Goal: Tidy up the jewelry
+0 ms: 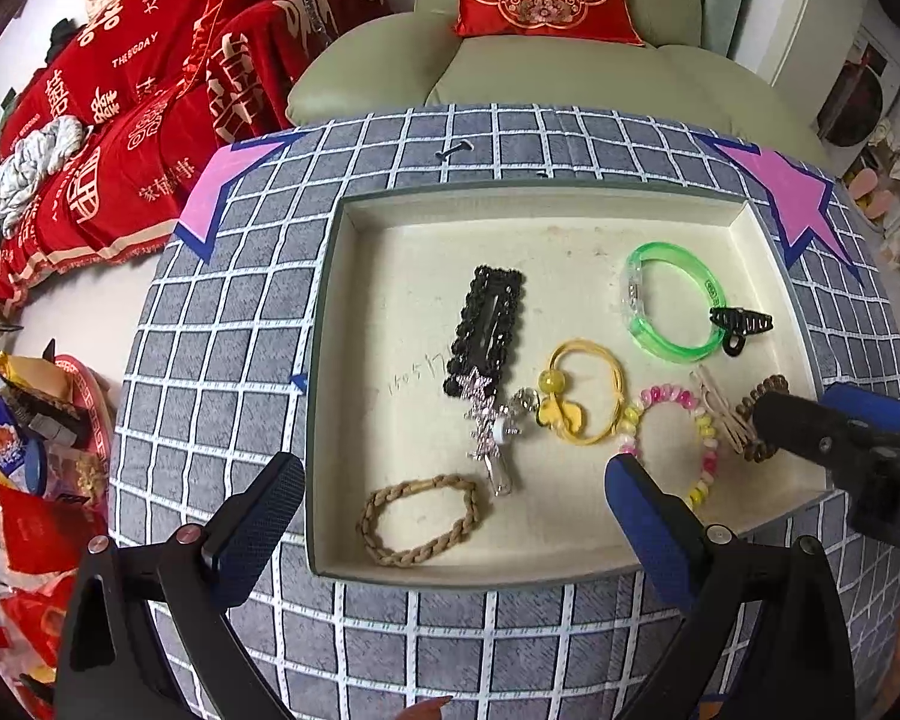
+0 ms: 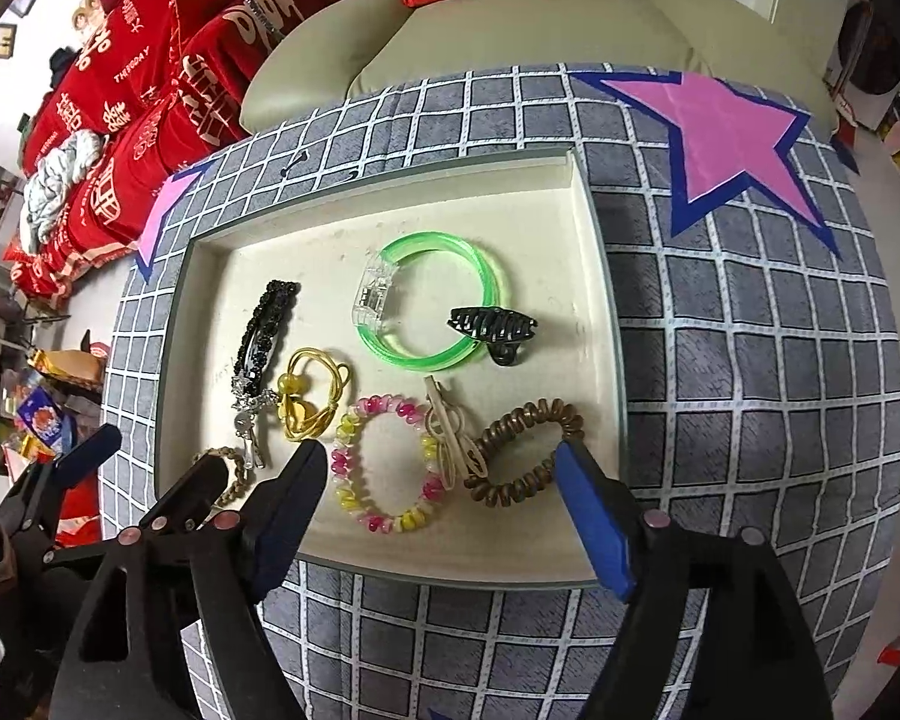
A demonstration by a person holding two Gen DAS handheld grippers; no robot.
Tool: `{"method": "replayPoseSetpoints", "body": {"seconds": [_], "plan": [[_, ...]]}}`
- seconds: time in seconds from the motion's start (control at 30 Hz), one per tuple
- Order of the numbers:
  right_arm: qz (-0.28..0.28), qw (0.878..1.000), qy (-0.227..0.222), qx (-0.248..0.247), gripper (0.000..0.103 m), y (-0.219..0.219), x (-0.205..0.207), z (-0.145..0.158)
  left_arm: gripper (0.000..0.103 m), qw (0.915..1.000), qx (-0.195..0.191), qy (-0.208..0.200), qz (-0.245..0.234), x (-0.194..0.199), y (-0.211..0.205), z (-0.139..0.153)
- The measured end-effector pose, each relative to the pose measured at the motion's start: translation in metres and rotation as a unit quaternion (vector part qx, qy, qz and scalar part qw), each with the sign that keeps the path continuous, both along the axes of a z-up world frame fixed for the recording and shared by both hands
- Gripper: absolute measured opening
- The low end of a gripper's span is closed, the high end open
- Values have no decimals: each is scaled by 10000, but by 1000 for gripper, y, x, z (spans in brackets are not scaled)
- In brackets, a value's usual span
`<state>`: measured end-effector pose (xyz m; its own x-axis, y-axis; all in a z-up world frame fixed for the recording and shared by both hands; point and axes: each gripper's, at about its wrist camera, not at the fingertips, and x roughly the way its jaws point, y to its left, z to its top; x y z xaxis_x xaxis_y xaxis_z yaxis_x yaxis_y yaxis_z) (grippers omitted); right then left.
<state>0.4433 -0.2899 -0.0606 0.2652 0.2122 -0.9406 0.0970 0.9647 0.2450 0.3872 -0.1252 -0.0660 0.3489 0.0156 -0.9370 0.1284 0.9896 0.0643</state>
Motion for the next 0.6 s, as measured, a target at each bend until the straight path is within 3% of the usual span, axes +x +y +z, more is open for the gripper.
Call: {"method": "replayPoseSetpoints", "body": {"seconds": [0.6], "plan": [[54,9991,-288,-309,87,-2,-27,14,103,9999,12,163,30,-31,2,0]]}}
